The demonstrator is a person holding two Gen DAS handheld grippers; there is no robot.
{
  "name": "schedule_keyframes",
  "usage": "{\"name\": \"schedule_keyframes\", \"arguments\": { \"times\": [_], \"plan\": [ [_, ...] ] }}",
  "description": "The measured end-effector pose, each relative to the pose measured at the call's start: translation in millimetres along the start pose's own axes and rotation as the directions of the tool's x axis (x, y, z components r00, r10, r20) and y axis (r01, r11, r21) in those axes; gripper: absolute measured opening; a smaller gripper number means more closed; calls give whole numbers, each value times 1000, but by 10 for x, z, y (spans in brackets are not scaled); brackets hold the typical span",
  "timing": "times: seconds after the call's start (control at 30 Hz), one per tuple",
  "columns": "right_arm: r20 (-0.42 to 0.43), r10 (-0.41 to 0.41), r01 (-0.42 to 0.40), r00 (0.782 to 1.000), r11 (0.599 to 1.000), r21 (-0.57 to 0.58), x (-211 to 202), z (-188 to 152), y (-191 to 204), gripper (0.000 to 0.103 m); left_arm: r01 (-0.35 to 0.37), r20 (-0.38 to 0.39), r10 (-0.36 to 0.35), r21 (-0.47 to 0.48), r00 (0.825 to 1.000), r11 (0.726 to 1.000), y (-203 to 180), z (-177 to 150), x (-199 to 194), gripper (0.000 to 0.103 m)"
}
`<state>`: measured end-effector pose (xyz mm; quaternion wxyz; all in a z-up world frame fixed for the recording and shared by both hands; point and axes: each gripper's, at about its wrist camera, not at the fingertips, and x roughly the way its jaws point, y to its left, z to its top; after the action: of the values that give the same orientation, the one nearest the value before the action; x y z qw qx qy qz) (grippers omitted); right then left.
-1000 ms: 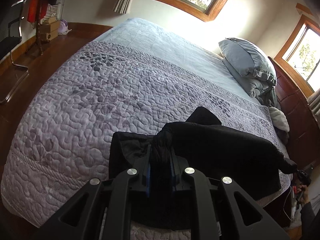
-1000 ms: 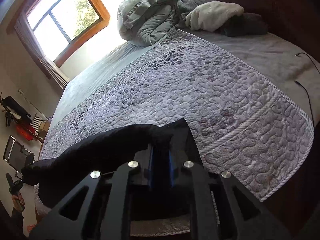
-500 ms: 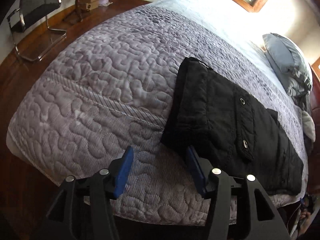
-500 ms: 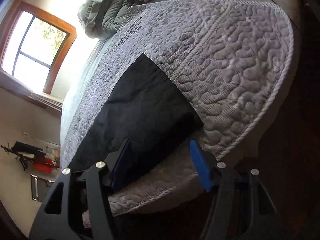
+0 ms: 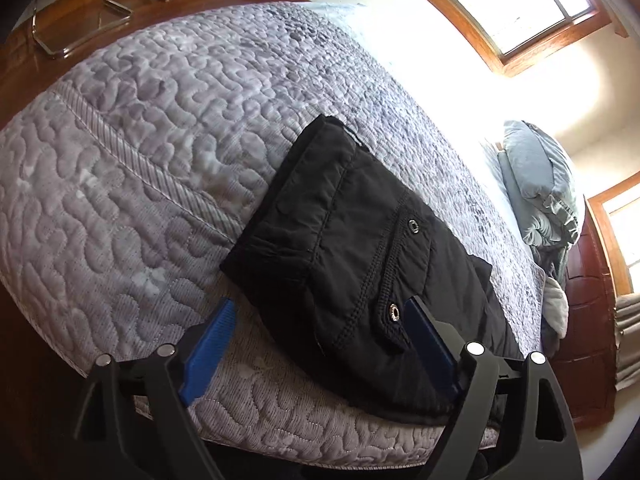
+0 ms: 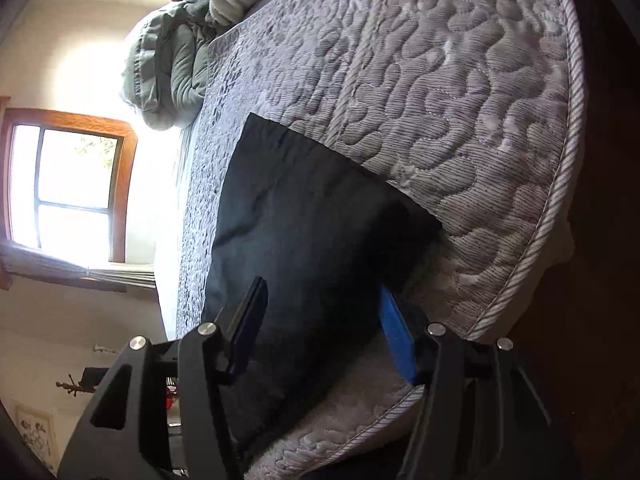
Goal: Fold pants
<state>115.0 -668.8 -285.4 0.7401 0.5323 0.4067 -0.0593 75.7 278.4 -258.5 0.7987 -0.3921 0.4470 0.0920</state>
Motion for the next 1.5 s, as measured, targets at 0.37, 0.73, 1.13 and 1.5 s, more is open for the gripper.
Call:
{"name": "schedule_keyframes", "arguments": {
  "times": [0.37, 0.73, 1.13, 1.5],
  "plan": [
    [12, 26, -26, 1000, 999, 18, 58, 84, 30, 13, -120, -48, 119, -20, 992, 993, -41, 34, 279, 26],
    [36, -8, 10, 999, 999, -53, -116, 14, 111, 4, -77, -42, 74, -95, 996, 992, 71, 115, 135, 14],
    [24, -51, 53, 998, 996, -69, 54, 5, -26, 4, -83, -33, 81, -87, 996, 993, 144, 44, 255, 14],
    [70, -46, 47, 996, 999, 0, -208, 14, -189, 23, -98, -3, 98, -11, 995, 995, 76, 36, 82, 40]
  ]
}}
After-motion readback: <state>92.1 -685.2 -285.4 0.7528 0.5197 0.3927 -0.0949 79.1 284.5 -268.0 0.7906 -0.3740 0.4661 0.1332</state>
